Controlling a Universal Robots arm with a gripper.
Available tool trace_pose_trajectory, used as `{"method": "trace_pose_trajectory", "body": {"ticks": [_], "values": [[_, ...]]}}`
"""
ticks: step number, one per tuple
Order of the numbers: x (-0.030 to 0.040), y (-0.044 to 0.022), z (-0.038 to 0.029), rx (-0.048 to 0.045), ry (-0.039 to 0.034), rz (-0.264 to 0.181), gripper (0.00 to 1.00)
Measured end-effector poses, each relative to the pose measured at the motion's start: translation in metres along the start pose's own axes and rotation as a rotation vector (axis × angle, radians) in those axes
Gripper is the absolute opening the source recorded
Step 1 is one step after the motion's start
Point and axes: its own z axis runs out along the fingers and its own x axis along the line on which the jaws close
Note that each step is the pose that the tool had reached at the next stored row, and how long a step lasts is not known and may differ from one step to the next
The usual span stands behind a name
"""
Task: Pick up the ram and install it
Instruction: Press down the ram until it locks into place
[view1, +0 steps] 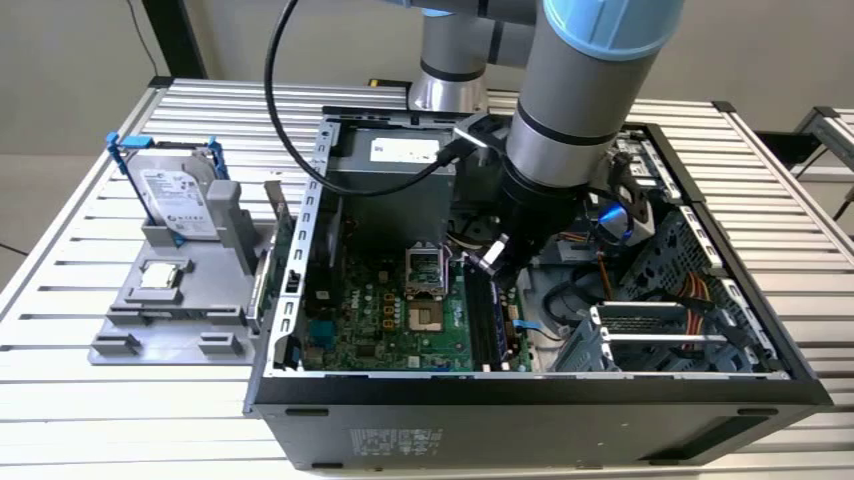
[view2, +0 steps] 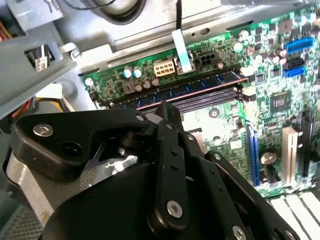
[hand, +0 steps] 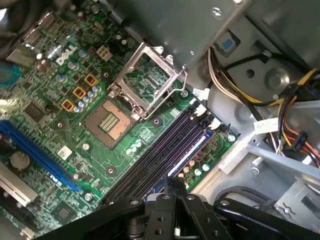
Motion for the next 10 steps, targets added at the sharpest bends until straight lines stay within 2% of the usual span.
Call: {"method": "trace_pose_trajectory", "body": {"ticks": [10], "values": [[0.0,0.0,0.0,-0.0036,0.0029,-0.179,0.0]]}}
